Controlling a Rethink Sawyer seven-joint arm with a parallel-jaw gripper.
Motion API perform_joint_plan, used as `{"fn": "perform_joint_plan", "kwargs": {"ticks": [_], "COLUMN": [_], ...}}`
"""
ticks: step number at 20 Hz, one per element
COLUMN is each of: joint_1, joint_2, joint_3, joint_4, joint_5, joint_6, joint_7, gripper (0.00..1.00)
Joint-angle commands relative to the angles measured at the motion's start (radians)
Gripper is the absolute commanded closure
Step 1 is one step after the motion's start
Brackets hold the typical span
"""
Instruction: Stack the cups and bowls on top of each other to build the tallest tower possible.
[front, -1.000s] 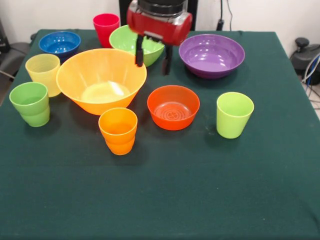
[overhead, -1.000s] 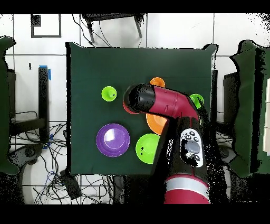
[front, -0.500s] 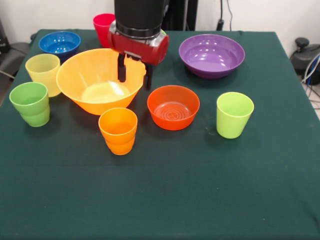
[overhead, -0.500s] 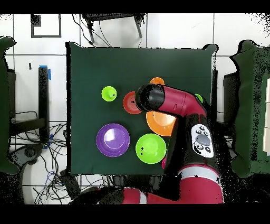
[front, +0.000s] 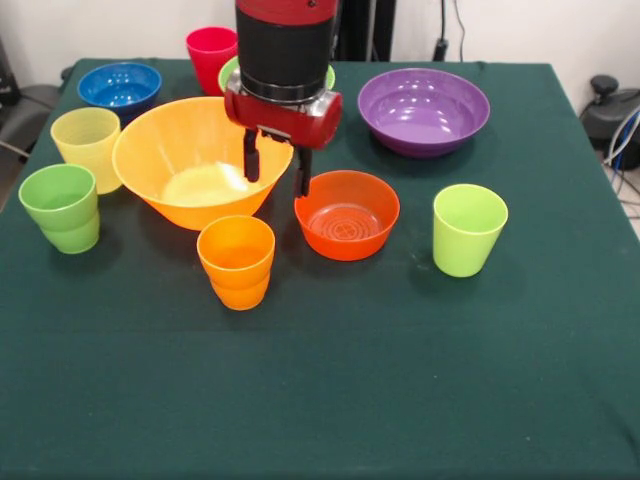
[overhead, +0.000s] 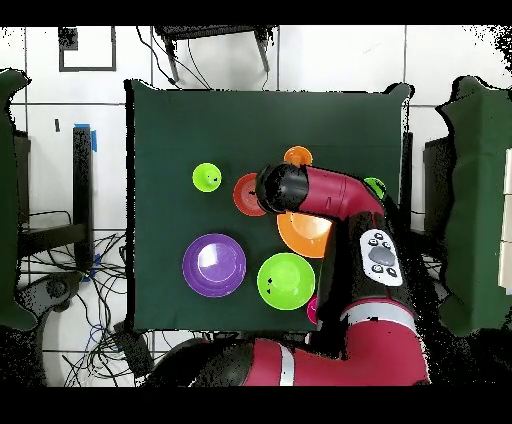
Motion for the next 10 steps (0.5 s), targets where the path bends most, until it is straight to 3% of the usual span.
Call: {"fn": "perform_joint_plan", "kwargs": {"ticks": [1,10], "joint_1": [-0.021,-0.031], "joint_2": [0.054,0.053], "joint_3": [0.131,0.147], "joint_4": [-0.031,-0.043], "joint_5": [-0.100,-0.146], "joint_6": [-0.062,-0.048], "joint_7": [-0.109,-0.109], "gripper": [0.00,0.00]}}
